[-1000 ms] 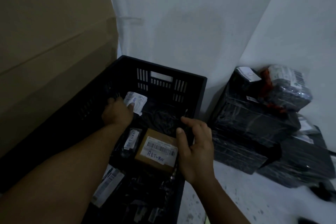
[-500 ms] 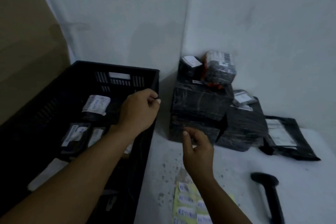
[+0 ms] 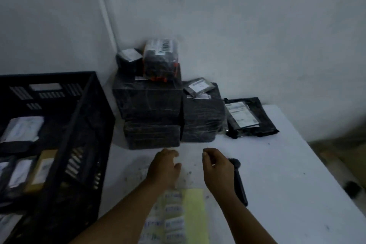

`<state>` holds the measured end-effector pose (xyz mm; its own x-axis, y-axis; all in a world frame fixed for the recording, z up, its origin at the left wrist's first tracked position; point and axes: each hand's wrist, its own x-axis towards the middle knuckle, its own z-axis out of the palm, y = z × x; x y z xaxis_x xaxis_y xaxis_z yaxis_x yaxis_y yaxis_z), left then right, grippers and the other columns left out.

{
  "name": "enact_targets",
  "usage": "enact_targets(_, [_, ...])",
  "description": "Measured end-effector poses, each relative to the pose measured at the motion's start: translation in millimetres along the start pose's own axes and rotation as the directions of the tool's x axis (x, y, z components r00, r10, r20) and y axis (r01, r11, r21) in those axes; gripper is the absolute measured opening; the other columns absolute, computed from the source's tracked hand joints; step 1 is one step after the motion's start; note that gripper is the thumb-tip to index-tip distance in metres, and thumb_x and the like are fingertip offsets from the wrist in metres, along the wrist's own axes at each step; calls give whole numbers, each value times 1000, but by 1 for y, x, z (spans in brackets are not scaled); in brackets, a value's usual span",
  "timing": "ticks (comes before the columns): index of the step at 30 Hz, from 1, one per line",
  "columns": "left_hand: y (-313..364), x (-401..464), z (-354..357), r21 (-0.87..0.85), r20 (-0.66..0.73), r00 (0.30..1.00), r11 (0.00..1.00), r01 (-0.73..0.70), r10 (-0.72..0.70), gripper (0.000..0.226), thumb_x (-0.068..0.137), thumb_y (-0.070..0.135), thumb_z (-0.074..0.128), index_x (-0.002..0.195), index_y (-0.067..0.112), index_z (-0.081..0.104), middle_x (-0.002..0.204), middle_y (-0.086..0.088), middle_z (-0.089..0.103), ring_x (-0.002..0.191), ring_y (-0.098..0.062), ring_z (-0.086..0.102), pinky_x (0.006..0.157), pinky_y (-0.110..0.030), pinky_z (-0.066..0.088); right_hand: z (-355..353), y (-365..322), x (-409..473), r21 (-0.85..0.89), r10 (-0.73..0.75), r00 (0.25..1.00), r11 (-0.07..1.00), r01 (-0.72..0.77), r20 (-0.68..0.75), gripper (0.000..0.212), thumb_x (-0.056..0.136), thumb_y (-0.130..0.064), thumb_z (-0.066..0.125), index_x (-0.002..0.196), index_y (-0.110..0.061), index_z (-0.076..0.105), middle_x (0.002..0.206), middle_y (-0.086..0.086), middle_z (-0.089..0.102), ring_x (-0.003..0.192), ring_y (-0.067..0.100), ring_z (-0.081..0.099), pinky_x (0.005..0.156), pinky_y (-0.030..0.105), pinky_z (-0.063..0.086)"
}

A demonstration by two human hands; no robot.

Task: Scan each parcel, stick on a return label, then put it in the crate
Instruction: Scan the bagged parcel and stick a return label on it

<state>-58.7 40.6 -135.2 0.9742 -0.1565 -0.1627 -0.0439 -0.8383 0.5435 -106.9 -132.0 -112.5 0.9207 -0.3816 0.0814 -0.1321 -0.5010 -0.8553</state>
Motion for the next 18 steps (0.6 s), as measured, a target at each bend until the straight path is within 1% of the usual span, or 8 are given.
enact_targets(3, [8,6,41,37,64,998,999,-26,23,48,95,37,58,140,22,49,143,1,43,132,-20,39,107,-31,39,-22,13,20,-57,8,998,998,-12,-61,19,98,-29,59,111,-23,71,83,-19,66,72,-11,60,62,3,39])
enact_targets(4, [10,10,51,59,71,997,998,-36,32,51,96,38,57,143,22,46,145,0,40,135,-20,36,109,-32,37,-30,18,29,-62,19,997,998,-24,-79,19,98,-30,59,111,-25,71,86,-18,67,72,-10,60,65,6,42])
enact_targets(6, [16,20,66,119,68,997,992,-51,43,57,96,44,54,147,22,41,151,-2,33,140,-23,28,113,-34,32,-44,27,49,-55,67,992,996,-73,-104,20,97,-32,58,112,-26,71,87,-14,70,69,-2,63,69,21,53])
enact_targets(7, [19,25,72,150,70,997,987,-53,43,60,96,48,52,149,22,38,154,-3,29,143,-25,24,115,-36,29,-50,32,61,-64,93,989,993,-101,-117,21,97,-32,58,112,-26,71,87,-11,70,68,2,63,70,26,54])
enact_targets(9, [22,35,84,203,84,996,978,-54,37,67,95,55,49,152,24,32,160,-5,21,146,-27,16,118,-38,23,-60,46,87,-121,124,982,983,-141,-141,20,96,-31,59,111,-25,72,89,-7,72,70,8,64,71,28,52])
enact_targets(12, [19,45,100,229,82,996,971,-63,45,73,93,61,48,154,24,29,162,-6,17,148,-27,12,120,-40,16,-71,70,126,-209,178,974,956,-205,-140,20,96,-30,58,110,-23,71,99,-3,72,83,16,66,75,30,52])
enact_targets(16, [14,50,114,273,69,997,960,-63,46,73,91,65,47,152,26,34,161,-6,18,148,-28,11,121,-43,18,-77,102,176,-292,209,962,922,-254,-176,20,94,-29,57,106,-19,71,105,6,67,93,24,64,74,33,51])
enact_targets(18, [13,49,117,260,37,997,963,-73,66,71,90,64,51,147,23,44,158,-8,26,145,-31,18,119,-47,26,-77,115,199,-350,199,962,901,-255,-187,28,93,-30,60,114,-15,70,114,13,65,104,32,61,80,38,53])
